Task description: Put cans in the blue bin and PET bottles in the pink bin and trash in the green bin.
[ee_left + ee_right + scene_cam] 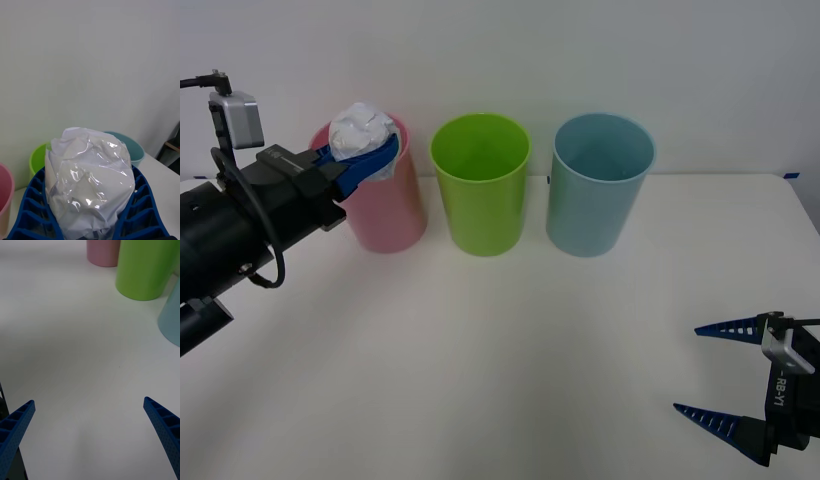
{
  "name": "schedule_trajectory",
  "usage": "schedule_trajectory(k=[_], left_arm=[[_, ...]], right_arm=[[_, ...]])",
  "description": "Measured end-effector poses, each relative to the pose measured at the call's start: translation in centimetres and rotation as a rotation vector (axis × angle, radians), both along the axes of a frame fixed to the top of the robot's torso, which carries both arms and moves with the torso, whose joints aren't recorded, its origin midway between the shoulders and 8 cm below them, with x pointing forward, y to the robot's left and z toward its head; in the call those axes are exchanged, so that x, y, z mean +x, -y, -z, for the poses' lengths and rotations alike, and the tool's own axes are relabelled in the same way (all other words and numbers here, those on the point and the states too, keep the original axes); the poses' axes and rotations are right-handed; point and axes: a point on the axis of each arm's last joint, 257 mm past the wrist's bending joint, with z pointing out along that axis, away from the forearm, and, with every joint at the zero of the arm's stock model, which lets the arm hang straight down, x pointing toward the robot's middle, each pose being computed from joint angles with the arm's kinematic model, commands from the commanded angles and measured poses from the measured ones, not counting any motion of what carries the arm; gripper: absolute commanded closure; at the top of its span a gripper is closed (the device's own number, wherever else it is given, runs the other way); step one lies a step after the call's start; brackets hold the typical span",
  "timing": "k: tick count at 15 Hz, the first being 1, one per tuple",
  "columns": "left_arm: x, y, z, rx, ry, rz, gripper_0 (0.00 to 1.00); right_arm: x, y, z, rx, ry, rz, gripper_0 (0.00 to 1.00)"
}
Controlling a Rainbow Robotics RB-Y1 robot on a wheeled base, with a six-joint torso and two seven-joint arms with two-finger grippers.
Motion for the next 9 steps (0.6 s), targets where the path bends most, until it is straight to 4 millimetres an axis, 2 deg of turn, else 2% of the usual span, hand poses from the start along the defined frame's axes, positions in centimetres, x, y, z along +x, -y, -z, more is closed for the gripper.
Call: schedule_trajectory(k=[6, 9], left_arm=[[3.2, 1.7, -0.9, -0.010, 0.000, 0.012, 1.00], [5.1, 2.7, -0.6, 0.010, -0.023, 0.028, 1.00]], right_arm=[[0.0, 0.0, 0.0, 0.000, 0.000, 0.000, 0.00], [0.0, 0.0, 0.0, 0.000, 0.000, 0.000, 0.00]])
